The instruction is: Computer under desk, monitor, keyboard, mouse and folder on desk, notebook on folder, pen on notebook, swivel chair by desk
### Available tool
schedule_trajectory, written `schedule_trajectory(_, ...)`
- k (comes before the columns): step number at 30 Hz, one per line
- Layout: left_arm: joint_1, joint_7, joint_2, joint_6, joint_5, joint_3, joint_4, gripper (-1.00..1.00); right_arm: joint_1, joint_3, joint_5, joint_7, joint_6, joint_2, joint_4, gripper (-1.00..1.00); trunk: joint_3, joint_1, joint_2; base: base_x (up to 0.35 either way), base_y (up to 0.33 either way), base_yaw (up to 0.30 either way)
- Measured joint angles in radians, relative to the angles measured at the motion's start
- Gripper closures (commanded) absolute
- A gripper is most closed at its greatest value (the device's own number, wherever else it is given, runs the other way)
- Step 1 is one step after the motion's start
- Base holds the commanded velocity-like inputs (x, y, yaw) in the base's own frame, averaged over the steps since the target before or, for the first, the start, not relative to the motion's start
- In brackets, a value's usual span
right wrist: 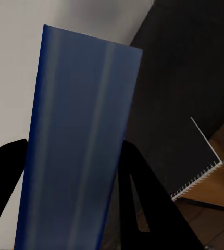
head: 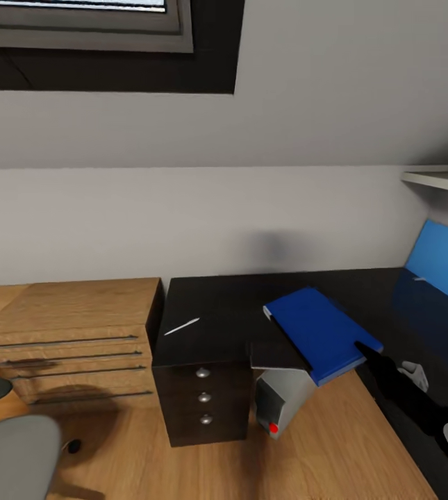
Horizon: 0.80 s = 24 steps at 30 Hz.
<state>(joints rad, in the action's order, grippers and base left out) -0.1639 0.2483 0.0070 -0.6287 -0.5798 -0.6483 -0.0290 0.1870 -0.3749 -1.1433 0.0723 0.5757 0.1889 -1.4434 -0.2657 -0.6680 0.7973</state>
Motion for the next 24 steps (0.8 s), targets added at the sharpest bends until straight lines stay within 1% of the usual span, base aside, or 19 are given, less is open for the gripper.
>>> schedule_trajectory(1, 0.004, -0.025, 0.005, -0.028, 0.0, 0.0, 0.003, -1.0, 0.0, -0.001, 0.0, 0.0, 0.0, 0.0, 0.0, 1.0, 0.0, 0.0, 0.0, 0.0, 0.0, -0.268)
schedule_trajectory(3, 0.01, -0.052, 0.009, -0.085, 0.001, -0.002, 0.006, -1.0, 0.0, -0.002, 0.0, 0.0, 0.0, -0.001, 0.0, 1.0, 0.0, 0.0, 0.0, 0.0, 0.0, -0.268)
schedule_trajectory(6, 0.028, -0.067, 0.01, -0.182, 0.003, -0.003, 0.008, -1.0, 0.0, -0.002, 0.0, 0.0, 0.0, -0.001, 0.0, 1.0, 0.0, 0.0, 0.0, 0.0, 0.0, -0.268)
schedule_trajectory(7, 0.034, -0.069, 0.011, -0.205, 0.002, -0.004, 0.008, -1.0, 0.0, -0.002, 0.0, 0.0, 0.0, -0.001, 0.0, 1.0, 0.0, 0.0, 0.0, 0.0, 0.0, -0.268)
schedule_trajectory(9, 0.04, -0.071, 0.011, -0.225, 0.001, -0.005, 0.009, -1.0, 0.0, -0.002, 0.0, 0.0, 0.0, -0.001, 0.0, 1.0, 0.0, 0.0, 0.0, 0.0, 0.0, -0.257)
schedule_trajectory(12, 0.045, -0.066, 0.012, -0.242, -0.001, -0.004, 0.008, -1.0, 0.0, -0.002, 0.0, 0.0, 0.001, -0.001, -0.006, 1.0, 0.0, 0.0, 0.0, 0.0, 0.0, -0.099)
schedule_trajectory(24, 0.046, -0.062, 0.009, -0.242, 0.0, -0.004, 0.007, -1.0, 0.0, -0.001, -0.001, 0.003, 0.001, -0.002, -0.008, 1.0, 0.0, 0.0, 0.0, 0.0, 0.0, -0.007)
